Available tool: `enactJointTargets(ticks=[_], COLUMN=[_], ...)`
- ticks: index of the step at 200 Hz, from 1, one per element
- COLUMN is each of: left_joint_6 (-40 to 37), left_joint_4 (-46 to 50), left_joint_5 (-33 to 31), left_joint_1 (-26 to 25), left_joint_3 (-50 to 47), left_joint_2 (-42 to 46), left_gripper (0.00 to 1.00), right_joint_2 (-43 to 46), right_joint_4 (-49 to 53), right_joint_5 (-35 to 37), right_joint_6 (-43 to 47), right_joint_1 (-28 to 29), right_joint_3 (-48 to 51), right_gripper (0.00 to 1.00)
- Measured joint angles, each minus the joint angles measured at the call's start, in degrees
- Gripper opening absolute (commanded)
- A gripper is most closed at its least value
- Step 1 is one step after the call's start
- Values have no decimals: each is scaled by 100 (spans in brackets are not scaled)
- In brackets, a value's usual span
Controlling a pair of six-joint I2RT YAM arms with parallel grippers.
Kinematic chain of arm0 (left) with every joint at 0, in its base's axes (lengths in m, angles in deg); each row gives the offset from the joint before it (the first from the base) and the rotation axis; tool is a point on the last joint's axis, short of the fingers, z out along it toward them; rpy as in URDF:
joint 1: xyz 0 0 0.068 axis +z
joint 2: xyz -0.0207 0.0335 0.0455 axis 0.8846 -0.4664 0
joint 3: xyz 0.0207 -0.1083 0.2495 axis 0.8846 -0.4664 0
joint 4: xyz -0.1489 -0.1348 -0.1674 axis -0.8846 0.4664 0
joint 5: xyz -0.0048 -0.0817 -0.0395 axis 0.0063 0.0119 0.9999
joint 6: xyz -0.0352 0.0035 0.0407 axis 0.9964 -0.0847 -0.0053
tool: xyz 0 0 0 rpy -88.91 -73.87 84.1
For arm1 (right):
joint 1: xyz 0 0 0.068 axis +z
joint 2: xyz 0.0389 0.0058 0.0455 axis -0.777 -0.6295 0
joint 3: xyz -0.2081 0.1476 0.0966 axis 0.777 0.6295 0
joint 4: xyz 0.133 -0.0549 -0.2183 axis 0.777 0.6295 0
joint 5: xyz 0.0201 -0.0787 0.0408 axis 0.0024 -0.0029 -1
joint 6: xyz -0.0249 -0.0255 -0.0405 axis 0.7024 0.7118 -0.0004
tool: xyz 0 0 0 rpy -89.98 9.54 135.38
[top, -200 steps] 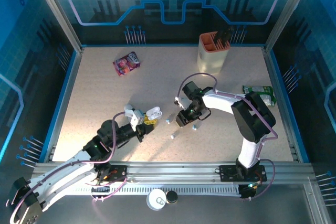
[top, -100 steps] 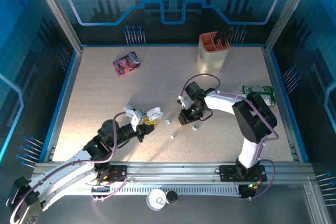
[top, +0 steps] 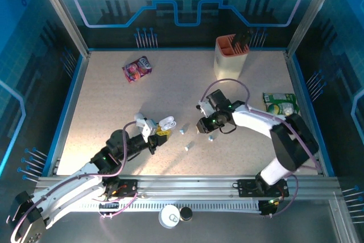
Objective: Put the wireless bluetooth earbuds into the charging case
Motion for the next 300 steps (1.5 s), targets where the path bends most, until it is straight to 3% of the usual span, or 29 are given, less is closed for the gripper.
enactJointTargets(ticks=[61, 103, 196, 300], left_joint_6=[24, 94, 374, 505], left_joint_4=[-42, -131, -199, -264], left_joint_5=[0, 7, 240, 264], left_joint_1=[0, 11, 26, 26], left_joint_3=[0, 11, 214, 310], left_joint_2=[-608, -1051, -1143, -1340], left_gripper=[5, 5, 6, 6], right_joint_2=[2072, 2662, 2122, 1659], right_joint_4=[-1397, -2068, -2459, -2586], right_joint_5=[962, 1327, 1534, 1486], right_joint_6=[101, 358, 1047, 1130], right_joint_1=[660, 1178, 2079, 2317], right_joint_3=[798, 879, 605, 463], right_gripper=[18, 19, 19, 18])
